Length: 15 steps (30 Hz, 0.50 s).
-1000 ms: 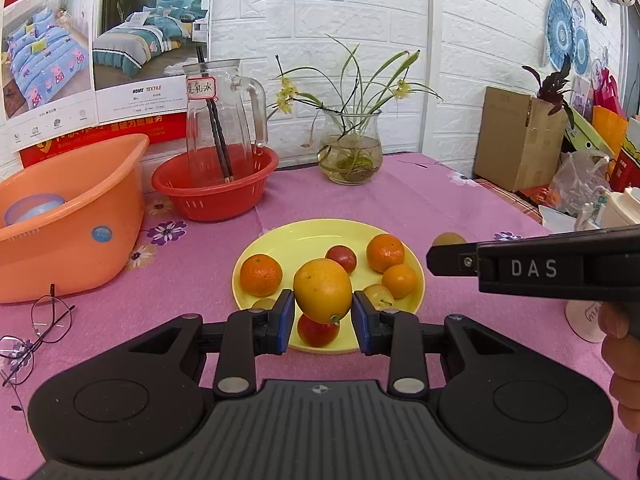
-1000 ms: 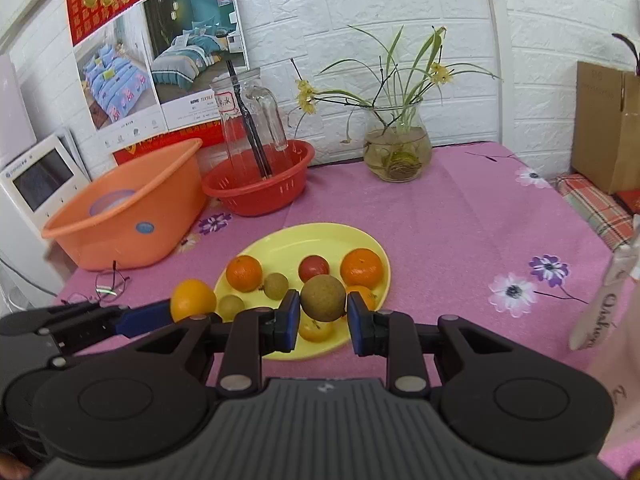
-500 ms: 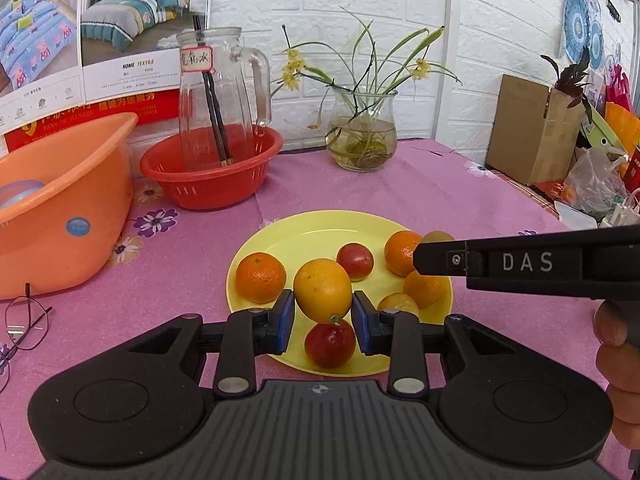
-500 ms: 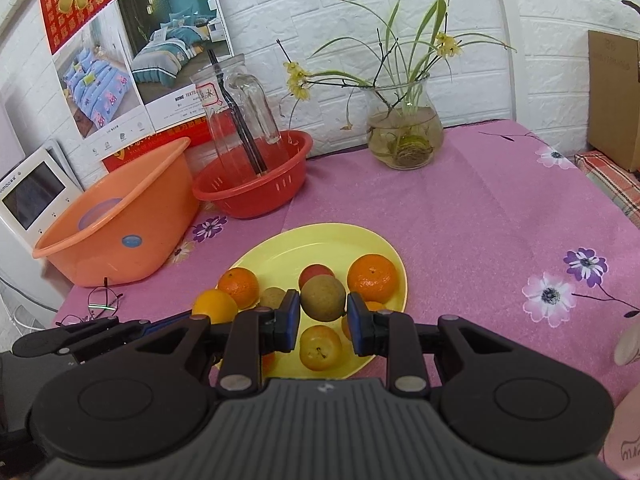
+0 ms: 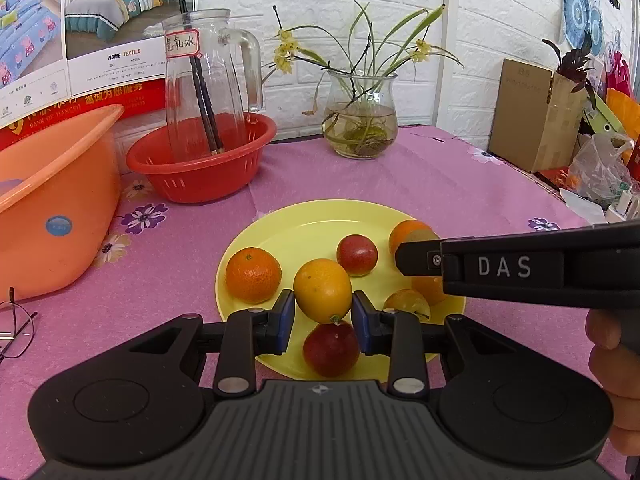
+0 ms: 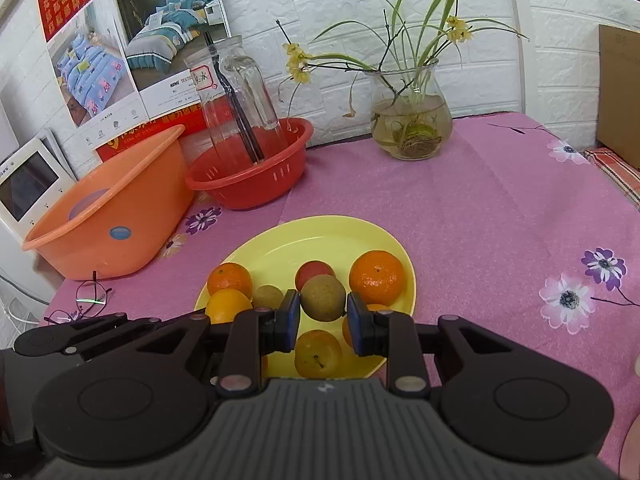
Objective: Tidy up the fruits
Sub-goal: 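Lower both fruits onto the yellow plate and open both grippers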
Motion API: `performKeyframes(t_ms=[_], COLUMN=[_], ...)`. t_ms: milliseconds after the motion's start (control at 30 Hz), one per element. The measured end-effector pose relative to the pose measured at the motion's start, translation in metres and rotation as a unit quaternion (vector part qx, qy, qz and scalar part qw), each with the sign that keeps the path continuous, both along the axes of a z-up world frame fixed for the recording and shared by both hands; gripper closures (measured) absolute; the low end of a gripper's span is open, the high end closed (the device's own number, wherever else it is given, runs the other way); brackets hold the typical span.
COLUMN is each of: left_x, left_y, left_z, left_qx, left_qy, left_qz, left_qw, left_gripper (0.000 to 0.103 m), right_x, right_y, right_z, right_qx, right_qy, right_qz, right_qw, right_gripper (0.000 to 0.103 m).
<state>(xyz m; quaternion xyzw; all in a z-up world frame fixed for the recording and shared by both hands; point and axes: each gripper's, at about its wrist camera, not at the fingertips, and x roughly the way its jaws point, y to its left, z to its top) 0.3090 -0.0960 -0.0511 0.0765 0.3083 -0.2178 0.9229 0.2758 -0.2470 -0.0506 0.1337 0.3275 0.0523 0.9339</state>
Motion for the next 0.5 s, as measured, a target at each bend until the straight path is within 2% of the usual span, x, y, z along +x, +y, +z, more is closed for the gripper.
performKeyframes(t_ms=[500], left_x=[0.0040], left_y=[-0.0051], left_z=[-0.0043], left_qx=[0.001], left_qy=[0.002], left_qz=[-0.002], left_qw=[1.0000], left_gripper=[0.074], right_x=[0.0055], right_y=[0.0060], right_z=[-0.0027], right_qx=[-0.011], right_qy=[0.000], right_qz=[0.003], right_qw=[1.000], right_gripper=[0.027])
